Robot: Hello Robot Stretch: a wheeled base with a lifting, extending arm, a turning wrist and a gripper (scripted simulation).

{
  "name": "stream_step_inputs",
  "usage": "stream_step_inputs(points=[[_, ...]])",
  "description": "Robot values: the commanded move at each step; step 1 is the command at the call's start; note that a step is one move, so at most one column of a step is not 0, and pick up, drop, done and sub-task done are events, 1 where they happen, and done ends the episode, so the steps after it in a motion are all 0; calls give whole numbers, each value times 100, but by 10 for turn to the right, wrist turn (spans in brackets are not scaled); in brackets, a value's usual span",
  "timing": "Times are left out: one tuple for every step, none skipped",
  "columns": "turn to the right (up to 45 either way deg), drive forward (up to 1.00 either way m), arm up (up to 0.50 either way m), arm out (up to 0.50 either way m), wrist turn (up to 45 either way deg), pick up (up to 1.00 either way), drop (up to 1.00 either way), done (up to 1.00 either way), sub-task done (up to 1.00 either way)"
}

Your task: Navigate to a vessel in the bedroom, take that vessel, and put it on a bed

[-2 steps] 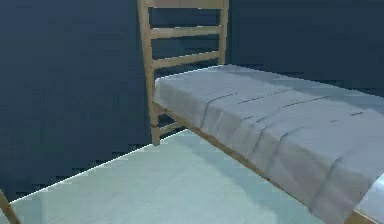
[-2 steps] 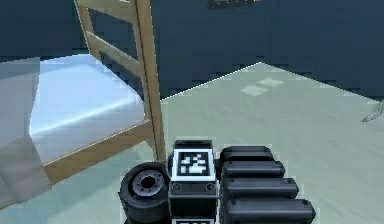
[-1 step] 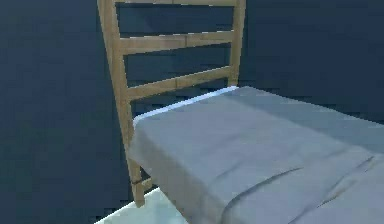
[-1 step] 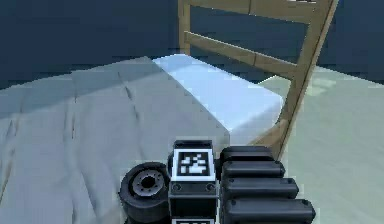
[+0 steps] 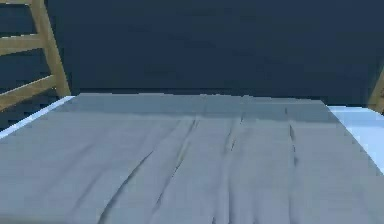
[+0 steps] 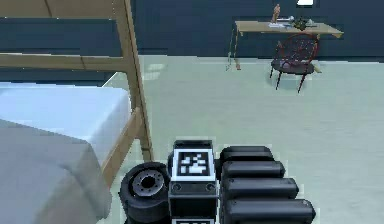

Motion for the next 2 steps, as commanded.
stream_step_inputs(points=[[450, 0, 0, 0, 0, 0, 0, 0, 0], [150, 0, 0, 0, 0, 0, 0, 0, 0]])
